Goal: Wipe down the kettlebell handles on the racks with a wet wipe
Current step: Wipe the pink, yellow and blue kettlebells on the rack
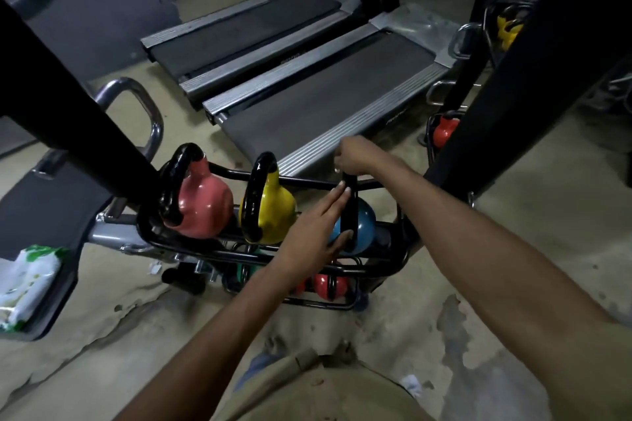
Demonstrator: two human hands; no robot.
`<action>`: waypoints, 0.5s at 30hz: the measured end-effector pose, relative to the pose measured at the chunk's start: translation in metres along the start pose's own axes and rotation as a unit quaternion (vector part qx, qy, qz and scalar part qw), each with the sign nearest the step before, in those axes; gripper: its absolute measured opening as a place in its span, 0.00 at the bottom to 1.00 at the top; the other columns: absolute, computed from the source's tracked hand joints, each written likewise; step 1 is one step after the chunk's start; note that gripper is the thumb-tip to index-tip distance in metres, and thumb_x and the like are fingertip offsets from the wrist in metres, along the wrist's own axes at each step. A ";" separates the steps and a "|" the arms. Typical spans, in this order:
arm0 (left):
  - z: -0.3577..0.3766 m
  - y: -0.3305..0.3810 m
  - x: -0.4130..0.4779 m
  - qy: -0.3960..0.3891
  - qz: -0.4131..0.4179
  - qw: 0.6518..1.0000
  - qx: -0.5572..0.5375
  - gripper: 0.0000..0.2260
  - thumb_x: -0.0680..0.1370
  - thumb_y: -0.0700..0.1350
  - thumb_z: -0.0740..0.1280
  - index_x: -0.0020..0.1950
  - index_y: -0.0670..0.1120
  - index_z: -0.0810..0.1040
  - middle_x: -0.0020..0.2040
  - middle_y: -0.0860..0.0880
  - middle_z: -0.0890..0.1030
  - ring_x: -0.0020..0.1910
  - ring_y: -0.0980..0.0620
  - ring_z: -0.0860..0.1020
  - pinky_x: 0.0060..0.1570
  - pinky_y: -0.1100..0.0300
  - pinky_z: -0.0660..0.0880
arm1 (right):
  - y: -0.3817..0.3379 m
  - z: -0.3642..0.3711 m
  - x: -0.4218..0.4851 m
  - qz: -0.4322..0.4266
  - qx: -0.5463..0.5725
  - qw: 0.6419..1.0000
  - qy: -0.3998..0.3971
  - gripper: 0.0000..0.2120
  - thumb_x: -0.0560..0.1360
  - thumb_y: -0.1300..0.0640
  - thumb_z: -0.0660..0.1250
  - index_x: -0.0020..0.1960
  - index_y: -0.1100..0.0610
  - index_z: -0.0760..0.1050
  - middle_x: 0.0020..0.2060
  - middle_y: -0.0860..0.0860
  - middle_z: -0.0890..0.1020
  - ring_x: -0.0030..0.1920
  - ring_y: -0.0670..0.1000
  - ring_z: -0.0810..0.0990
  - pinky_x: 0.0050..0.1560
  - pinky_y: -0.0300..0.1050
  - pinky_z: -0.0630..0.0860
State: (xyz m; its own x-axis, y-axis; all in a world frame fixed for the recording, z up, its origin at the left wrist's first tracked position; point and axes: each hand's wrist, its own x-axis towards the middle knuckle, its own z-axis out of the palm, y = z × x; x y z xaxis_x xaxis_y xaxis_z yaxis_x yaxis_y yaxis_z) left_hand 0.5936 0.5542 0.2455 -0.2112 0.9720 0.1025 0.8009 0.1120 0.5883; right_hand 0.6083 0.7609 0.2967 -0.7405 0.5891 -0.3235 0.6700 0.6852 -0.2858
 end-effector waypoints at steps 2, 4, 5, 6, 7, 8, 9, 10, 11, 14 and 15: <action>0.000 0.000 0.001 0.002 0.005 1.000 0.015 0.34 0.83 0.52 0.66 0.85 0.50 0.53 0.85 0.54 0.52 0.79 0.50 0.63 0.76 0.49 0.67 | -0.003 -0.001 -0.004 -0.064 -0.068 0.996 -0.016 0.12 0.80 0.61 0.62 0.54 0.64 0.84 0.52 0.60 0.85 0.53 0.61 0.83 0.51 0.50 0.78; -0.001 -0.002 0.003 0.001 0.012 1.000 0.025 0.34 0.83 0.52 0.67 0.85 0.48 0.54 0.85 0.52 0.54 0.80 0.49 0.62 0.76 0.48 0.67 | 0.001 0.002 -0.011 -0.070 -0.066 0.995 -0.009 0.11 0.78 0.59 0.64 0.49 0.60 0.85 0.48 0.58 0.87 0.48 0.57 0.84 0.50 0.50 0.82; -0.002 -0.003 0.003 -0.001 0.015 1.000 0.024 0.35 0.83 0.52 0.67 0.85 0.48 0.54 0.85 0.51 0.54 0.81 0.50 0.61 0.76 0.47 0.67 | 0.005 0.005 -0.014 -0.058 -0.035 0.998 0.015 0.11 0.77 0.58 0.64 0.48 0.59 0.86 0.47 0.57 0.87 0.47 0.56 0.84 0.50 0.51 0.82; -0.002 -0.004 0.004 -0.003 0.017 1.000 0.023 0.35 0.83 0.52 0.67 0.85 0.48 0.55 0.85 0.51 0.55 0.81 0.50 0.60 0.76 0.47 0.67 | 0.009 0.010 -0.019 -0.040 0.013 0.998 0.054 0.11 0.77 0.58 0.65 0.48 0.58 0.86 0.48 0.56 0.88 0.48 0.56 0.85 0.51 0.52 0.82; -0.002 -0.005 0.004 -0.004 0.020 1.000 0.021 0.35 0.83 0.52 0.67 0.85 0.48 0.55 0.85 0.52 0.55 0.82 0.51 0.59 0.76 0.46 0.67 | 0.013 0.017 -0.025 -0.013 0.074 0.992 0.104 0.11 0.77 0.58 0.65 0.48 0.59 0.86 0.47 0.56 0.88 0.49 0.56 0.85 0.52 0.53 0.82; -0.001 -0.006 0.004 -0.004 0.022 1.000 0.017 0.35 0.82 0.53 0.67 0.85 0.48 0.55 0.85 0.52 0.55 0.82 0.51 0.59 0.76 0.46 0.67 | 0.017 0.025 -0.032 0.018 0.149 0.975 0.166 0.11 0.78 0.57 0.65 0.48 0.59 0.87 0.47 0.55 0.88 0.49 0.56 0.85 0.52 0.52 0.81; -0.001 -0.007 0.004 -0.005 0.022 1.000 0.011 0.35 0.82 0.53 0.67 0.85 0.49 0.55 0.85 0.53 0.54 0.82 0.52 0.59 0.76 0.47 0.67 | 0.018 0.033 -0.040 0.060 0.228 0.946 0.221 0.11 0.79 0.56 0.66 0.48 0.58 0.87 0.45 0.54 0.88 0.47 0.54 0.85 0.50 0.49 0.80; -0.002 -0.008 0.004 -0.007 0.022 1.000 0.006 0.35 0.82 0.53 0.68 0.85 0.49 0.55 0.85 0.54 0.54 0.82 0.52 0.59 0.76 0.47 0.67 | 0.018 0.041 -0.048 0.103 0.304 0.912 0.256 0.10 0.80 0.55 0.67 0.48 0.57 0.86 0.43 0.52 0.88 0.45 0.52 0.84 0.46 0.45 0.79; -0.002 -0.008 0.004 -0.010 0.023 1.000 0.004 0.35 0.82 0.53 0.68 0.85 0.49 0.54 0.85 0.54 0.53 0.82 0.52 0.60 0.76 0.47 0.66 | 0.016 0.049 -0.056 0.153 0.370 0.879 0.260 0.10 0.80 0.55 0.67 0.47 0.58 0.85 0.40 0.51 0.86 0.41 0.50 0.83 0.40 0.41 0.77; -0.005 -0.010 0.004 -0.020 0.029 0.999 0.004 0.36 0.82 0.52 0.69 0.85 0.49 0.54 0.85 0.54 0.52 0.82 0.52 0.59 0.77 0.49 0.65 | 0.014 0.074 -0.054 0.269 0.626 0.713 0.165 0.07 0.74 0.57 0.73 0.45 0.62 0.80 0.36 0.55 0.84 0.35 0.53 0.81 0.34 0.38 0.76; -0.006 -0.010 0.004 -0.022 0.032 0.999 0.003 0.36 0.82 0.52 0.69 0.85 0.48 0.55 0.85 0.53 0.52 0.82 0.52 0.59 0.78 0.50 0.64 | 0.017 0.084 -0.050 0.277 0.692 0.656 0.120 0.12 0.70 0.58 0.74 0.49 0.65 0.82 0.41 0.59 0.86 0.39 0.55 0.85 0.39 0.42 0.81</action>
State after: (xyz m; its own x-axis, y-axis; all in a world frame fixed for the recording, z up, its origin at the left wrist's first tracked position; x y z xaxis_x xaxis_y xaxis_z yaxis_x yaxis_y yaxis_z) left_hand 0.5812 0.5562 0.2450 -0.1352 0.9853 0.1044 0.8153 0.0507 0.5768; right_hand 0.6608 0.7074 0.2327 -0.2392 0.7481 -0.6190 0.1239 -0.6088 -0.7836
